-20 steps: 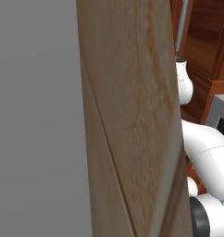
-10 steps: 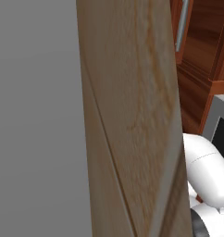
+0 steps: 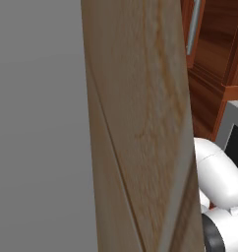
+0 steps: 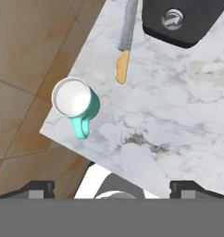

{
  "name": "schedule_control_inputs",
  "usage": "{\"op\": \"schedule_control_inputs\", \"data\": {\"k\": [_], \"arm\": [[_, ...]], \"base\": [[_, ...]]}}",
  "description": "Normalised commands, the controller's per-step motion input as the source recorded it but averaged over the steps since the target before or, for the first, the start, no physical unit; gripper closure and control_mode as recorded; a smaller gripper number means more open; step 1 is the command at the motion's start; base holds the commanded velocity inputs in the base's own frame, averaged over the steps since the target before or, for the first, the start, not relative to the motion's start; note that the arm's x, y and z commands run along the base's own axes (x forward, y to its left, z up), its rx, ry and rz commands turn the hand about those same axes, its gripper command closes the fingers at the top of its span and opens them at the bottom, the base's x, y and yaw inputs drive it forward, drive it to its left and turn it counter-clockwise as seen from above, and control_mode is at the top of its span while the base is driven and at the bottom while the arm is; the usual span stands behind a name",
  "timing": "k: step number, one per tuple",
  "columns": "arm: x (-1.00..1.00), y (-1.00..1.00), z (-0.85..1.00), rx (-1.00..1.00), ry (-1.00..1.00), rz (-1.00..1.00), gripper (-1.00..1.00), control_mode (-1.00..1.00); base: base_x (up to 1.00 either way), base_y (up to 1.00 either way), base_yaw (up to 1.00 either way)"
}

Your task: Pick the mug from the counter and place it inside the microwave. Then close the microwave.

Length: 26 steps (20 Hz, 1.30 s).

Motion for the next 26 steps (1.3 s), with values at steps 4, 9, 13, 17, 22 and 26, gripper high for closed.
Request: {"op": "schedule_control_inputs", "data": {"k": [4,9,13,17,22,26], "arm": [[0.0,0.17,-0.52,0.0,0.02,0.08,-1.0,-1.0],[-0.01,0.26,-0.47,0.0,0.01,0.05,-1.0,-1.0],[-0.2,0.24,-0.24,0.0,0.01,0.01,-1.0,-1.0],[-0.13,0.21,-0.21,-0.01,0.0,0.0,-1.0,-1.0],[-0.08,0.0,-0.15,-0.06,-0.03,-0.03,-1.0,-1.0],[-0.02,0.02,-0.17,-0.02,-0.11,-0.02,-1.0,-1.0]], "base": [[0.0,0.0,0.0],[0.0,0.0,0.0],[0.0,0.0,0.0],[0.0,0.0,0.0],[0.0,0.0,0.0],[0.0,0.0,0.0]]}}
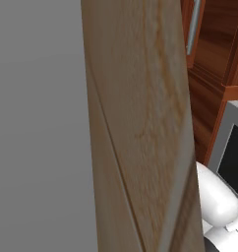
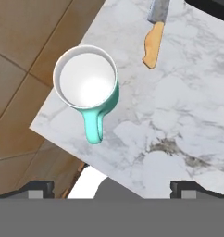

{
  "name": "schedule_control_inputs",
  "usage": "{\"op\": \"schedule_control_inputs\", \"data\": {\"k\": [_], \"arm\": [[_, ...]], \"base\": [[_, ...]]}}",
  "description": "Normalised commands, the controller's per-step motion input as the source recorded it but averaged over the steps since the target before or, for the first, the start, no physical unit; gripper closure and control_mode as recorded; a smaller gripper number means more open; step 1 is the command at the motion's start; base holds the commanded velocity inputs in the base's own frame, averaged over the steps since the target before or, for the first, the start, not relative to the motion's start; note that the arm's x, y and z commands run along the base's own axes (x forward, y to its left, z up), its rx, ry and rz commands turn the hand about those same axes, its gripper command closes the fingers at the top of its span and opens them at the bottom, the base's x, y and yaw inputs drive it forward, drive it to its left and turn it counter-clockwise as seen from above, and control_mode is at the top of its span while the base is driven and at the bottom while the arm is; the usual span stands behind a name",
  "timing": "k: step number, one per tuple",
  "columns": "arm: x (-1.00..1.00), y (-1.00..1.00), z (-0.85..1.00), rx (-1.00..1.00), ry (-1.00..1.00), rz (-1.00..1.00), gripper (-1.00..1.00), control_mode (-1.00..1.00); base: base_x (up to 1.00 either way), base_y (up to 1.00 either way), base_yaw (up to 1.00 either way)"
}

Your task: Pick the mug from the counter and place it inside the microwave. Then close the microwave.

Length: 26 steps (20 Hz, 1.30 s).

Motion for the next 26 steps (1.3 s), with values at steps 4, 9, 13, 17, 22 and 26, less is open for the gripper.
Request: {"op": "schedule_control_inputs", "data": {"k": [4,9,13,17,22,26], "arm": [[0.0,0.13,-0.09,0.0,-0.1,0.0,-1.0,-1.0],[0.0,0.14,-0.03,0.01,-0.04,0.0,-1.0,-1.0],[0.05,0.12,-0.16,0.03,0.0,0.05,-1.0,-1.0],[0.2,0.02,-0.14,0.03,0.03,0.13,-1.0,-1.0],[0.17,0.0,-0.09,0.02,0.01,0.15,-1.0,-1.0],[0.12,0.03,-0.1,0.0,0.0,0.11,-1.0,-1.0]], "base": [[0.0,0.0,0.0],[0.0,0.0,0.0],[0.0,0.0,0.0],[0.0,0.0,0.0],[0.0,0.0,0.0],[0.0,0.0,0.0]]}}
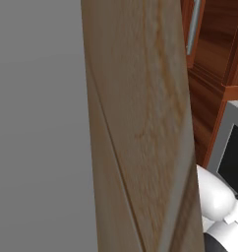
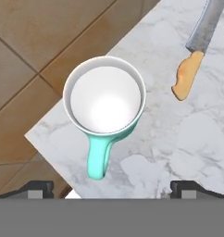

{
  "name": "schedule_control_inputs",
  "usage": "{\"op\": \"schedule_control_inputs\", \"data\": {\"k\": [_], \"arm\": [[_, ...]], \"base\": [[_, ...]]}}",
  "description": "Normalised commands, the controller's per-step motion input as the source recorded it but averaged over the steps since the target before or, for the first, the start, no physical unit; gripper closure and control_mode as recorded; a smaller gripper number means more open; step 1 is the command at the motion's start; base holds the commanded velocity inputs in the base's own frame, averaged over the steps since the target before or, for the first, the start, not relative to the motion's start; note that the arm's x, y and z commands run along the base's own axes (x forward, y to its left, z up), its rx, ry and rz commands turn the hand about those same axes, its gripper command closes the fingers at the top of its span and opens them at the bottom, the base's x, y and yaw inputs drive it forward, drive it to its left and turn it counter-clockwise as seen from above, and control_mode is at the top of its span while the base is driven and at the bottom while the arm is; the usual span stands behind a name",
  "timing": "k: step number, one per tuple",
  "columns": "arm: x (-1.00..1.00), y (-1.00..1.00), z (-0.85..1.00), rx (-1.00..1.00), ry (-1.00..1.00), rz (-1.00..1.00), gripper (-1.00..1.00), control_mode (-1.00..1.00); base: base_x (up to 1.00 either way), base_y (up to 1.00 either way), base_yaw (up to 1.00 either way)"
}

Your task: Pick the mug from the counter and place it inside the microwave. Then close the microwave.

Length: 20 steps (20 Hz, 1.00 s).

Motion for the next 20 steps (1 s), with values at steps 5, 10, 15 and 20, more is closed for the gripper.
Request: {"op": "schedule_control_inputs", "data": {"k": [5,10,15,20], "arm": [[0.0,0.15,-0.19,0.0,0.0,0.01,-1.0,-1.0],[0.0,0.0,-0.28,0.0,0.0,-0.02,-1.0,-1.0],[0.0,0.0,-0.3,0.0,0.0,-0.09,-1.0,-1.0],[0.0,0.03,-0.06,0.0,0.0,-0.07,-1.0,-1.0]], "base": [[0.0,0.0,0.0],[0.0,0.0,0.0],[0.0,0.0,0.0],[0.0,0.0,0.0]]}}
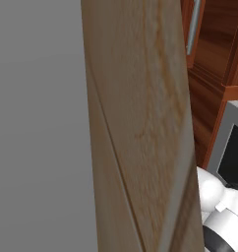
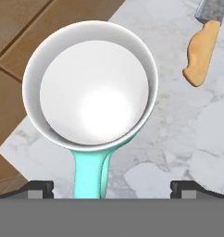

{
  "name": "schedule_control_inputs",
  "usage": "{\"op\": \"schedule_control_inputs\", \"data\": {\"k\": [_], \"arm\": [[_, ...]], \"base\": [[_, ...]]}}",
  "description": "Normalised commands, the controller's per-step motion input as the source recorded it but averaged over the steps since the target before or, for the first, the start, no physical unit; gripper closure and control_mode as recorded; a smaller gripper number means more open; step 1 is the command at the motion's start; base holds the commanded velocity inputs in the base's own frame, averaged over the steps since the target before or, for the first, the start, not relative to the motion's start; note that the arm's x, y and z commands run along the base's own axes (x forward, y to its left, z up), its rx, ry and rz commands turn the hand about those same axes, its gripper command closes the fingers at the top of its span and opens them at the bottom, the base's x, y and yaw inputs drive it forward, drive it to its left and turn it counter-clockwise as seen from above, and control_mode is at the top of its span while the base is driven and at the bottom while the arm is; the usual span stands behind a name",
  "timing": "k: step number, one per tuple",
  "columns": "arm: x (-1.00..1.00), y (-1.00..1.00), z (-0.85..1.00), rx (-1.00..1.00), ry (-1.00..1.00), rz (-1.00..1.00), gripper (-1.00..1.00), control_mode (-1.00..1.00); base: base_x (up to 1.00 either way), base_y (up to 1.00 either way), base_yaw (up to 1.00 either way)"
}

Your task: Pick the mug from the counter and place it inside the microwave. Then close the microwave.

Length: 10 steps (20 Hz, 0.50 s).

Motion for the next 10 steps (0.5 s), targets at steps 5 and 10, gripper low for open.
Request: {"op": "schedule_control_inputs", "data": {"k": [5,10], "arm": [[0.0,0.09,0.01,0.0,0.0,-0.04,-1.0,-1.0],[0.03,0.07,0.01,0.0,0.0,-0.03,-1.0,-1.0]], "base": [[0.0,0.0,0.0],[0.0,0.0,0.0]]}}
